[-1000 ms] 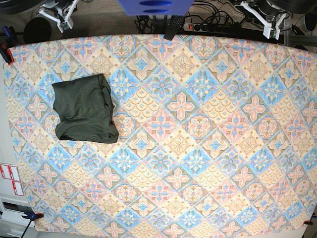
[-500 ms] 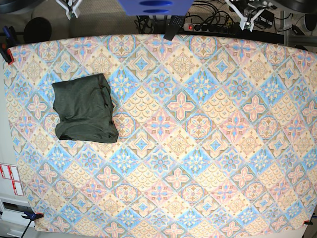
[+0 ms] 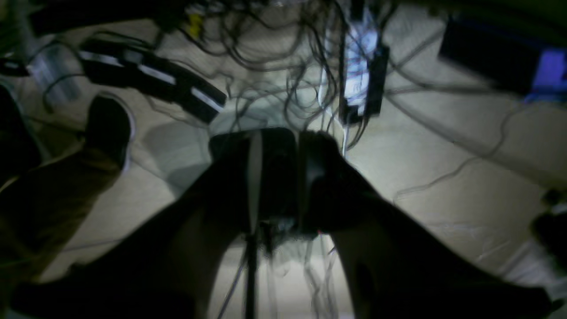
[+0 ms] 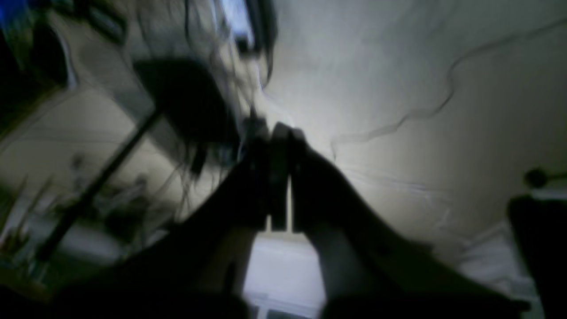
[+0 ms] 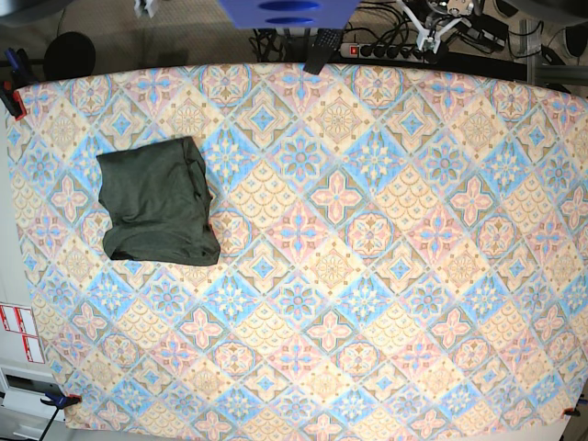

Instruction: Fold the T-shirt properly

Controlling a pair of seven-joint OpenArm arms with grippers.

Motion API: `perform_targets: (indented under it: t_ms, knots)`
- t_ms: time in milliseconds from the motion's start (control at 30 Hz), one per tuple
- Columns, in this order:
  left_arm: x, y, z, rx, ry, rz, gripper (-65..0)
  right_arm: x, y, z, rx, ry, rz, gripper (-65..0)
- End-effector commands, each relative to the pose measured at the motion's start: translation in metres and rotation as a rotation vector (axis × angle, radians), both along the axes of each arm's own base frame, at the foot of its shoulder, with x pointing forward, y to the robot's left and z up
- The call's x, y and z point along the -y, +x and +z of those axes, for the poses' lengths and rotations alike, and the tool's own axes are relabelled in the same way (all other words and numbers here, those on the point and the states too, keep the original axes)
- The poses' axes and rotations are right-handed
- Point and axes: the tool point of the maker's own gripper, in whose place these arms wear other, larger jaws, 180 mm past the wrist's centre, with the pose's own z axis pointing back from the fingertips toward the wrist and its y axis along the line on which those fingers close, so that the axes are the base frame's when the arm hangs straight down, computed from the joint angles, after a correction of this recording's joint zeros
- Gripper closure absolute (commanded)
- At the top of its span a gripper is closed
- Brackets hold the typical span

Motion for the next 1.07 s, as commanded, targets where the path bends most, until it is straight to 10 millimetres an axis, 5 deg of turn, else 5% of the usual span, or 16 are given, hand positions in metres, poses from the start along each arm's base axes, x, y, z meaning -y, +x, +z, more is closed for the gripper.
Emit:
perform_targets:
  t_ms: [0, 133, 300, 467, 567, 700, 833, 933, 1033]
  knots:
    - [-0.005, -0.004, -0.002, -0.007, 0.005, -0.02, -12.7, 0.005, 0.006, -0.002, 0.019, -0.004, -0.01, 0.0]
    - [0.007, -0.007, -0.02, -0.022, -0.008, -0.065, -12.6, -0.007, 0.016, -0.014, 0.061, 0.0, -0.075, 0.0]
    - [0.02, -0.005, -0.037, -0.021, -0.019, -0.121, -12.6, -0.071, 0.029, -0.026, 0.105, 0.071, -0.18, 0.0]
    - [0.04, 0.003, -0.039, 0.03, -0.068, -0.242, -12.6, -0.074, 0.048, -0.031, 0.146, 0.06, -0.221, 0.0]
    - [0.055, 0.005, -0.04, 0.043, -0.094, -0.25, -12.1, -0.059, 0.051, -0.036, 0.137, -0.031, -0.21, 0.0]
    - [0.059, 0.022, -0.041, 0.068, -0.098, -0.246, 0.0, -0.037, 0.059, -0.042, 0.137, -0.153, -0.194, 0.0]
    - [0.075, 0.025, -0.042, 0.076, -0.121, -0.239, 0.0, -0.029, 0.067, -0.043, 0.142, -0.193, -0.191, 0.0]
    - [0.083, 0.033, -0.042, 0.092, -0.132, -0.237, 0.0, -0.04, 0.084, -0.045, 0.166, -0.176, -0.197, 0.0]
    - [0.093, 0.035, -0.042, 0.097, -0.146, -0.233, 0.0, -0.073, 0.087, -0.047, 0.165, -0.126, -0.21, 0.0]
